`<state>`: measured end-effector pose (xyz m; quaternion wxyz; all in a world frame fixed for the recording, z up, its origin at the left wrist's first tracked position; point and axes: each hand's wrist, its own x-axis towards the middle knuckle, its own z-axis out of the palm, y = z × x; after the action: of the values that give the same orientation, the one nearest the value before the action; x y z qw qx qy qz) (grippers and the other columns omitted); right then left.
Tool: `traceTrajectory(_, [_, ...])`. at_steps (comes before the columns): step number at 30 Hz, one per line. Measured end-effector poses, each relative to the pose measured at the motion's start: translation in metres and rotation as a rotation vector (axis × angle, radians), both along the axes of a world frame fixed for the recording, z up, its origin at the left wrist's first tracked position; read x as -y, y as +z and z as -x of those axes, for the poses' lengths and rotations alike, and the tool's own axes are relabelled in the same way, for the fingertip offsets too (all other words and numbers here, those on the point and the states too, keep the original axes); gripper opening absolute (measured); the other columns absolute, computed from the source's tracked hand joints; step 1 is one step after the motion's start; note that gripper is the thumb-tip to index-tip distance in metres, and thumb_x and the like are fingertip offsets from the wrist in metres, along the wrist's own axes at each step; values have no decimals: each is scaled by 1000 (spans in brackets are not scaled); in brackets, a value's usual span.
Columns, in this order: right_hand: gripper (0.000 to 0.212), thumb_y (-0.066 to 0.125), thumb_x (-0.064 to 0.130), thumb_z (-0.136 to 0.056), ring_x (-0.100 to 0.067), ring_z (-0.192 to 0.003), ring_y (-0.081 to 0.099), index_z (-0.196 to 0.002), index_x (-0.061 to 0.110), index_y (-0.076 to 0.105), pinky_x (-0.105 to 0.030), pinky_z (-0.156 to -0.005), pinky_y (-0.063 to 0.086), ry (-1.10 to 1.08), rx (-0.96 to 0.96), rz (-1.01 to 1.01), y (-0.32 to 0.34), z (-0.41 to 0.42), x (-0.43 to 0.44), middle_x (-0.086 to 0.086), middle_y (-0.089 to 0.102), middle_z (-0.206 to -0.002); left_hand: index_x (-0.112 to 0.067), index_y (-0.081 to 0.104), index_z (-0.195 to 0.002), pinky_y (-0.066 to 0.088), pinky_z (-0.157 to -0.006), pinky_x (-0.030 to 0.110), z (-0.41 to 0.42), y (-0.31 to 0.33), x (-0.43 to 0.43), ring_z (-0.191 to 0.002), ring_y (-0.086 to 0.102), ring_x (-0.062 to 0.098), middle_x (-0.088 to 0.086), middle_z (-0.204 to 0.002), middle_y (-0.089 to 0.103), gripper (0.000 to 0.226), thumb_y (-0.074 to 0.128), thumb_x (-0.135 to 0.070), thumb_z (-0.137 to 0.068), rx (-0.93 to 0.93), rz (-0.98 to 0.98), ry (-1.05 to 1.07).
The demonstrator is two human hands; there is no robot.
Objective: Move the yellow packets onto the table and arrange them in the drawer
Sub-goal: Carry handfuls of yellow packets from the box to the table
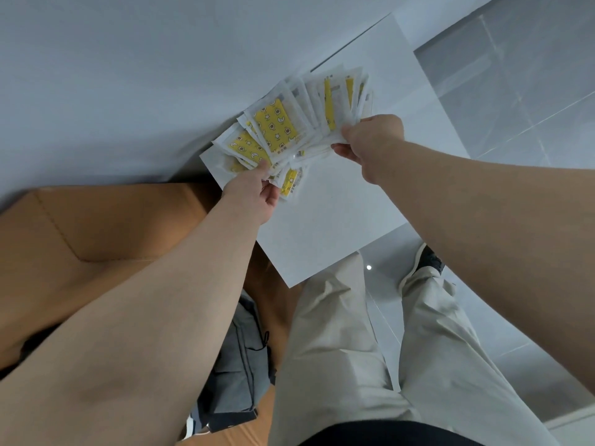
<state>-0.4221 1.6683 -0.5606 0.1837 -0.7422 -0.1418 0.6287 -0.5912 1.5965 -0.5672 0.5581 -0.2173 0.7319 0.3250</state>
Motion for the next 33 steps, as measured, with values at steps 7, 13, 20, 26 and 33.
traceTrajectory(7, [26,60,0,-95,-27,-78,78,-76,16,53,-40,-86,62,1,157,83,39,-7,3,-6,69,-76,-14,64,-116,60,-71,27,3,32,12,-86,71,17,3,-101,72,36,81,-18,-85,-28,22,21])
traceTrajectory(13, [29,57,-1,-97,-30,-82,77,-74,15,51,-42,-88,61,3,200,61,78,-18,19,-7,66,-74,-16,65,-119,60,-65,29,1,72,19,-90,74,19,2,-104,75,41,83,-16,-82,-14,-23,10])
traceTrajectory(20, [18,62,0,-93,-27,-74,77,-78,9,60,-39,-80,64,14,201,-75,151,-46,31,-10,71,-76,-15,64,-121,58,-73,31,-15,140,12,-99,70,20,3,-110,72,43,83,-14,-83,17,-104,-58])
traceTrajectory(26, [8,66,3,-93,-23,-70,76,-85,5,66,-40,-78,64,-91,200,-223,217,-93,29,-10,75,-79,-14,67,-110,55,-66,29,-49,210,-18,-86,69,19,2,-101,73,30,81,-14,-84,68,-225,-211])
traceTrajectory(33, [5,68,9,-96,-24,-74,77,-91,8,65,-37,-75,64,-380,237,-417,288,-172,46,-7,75,-82,-14,67,-107,50,-67,27,-132,283,-72,-74,62,17,3,-88,67,21,75,-13,-88,165,-425,-503])
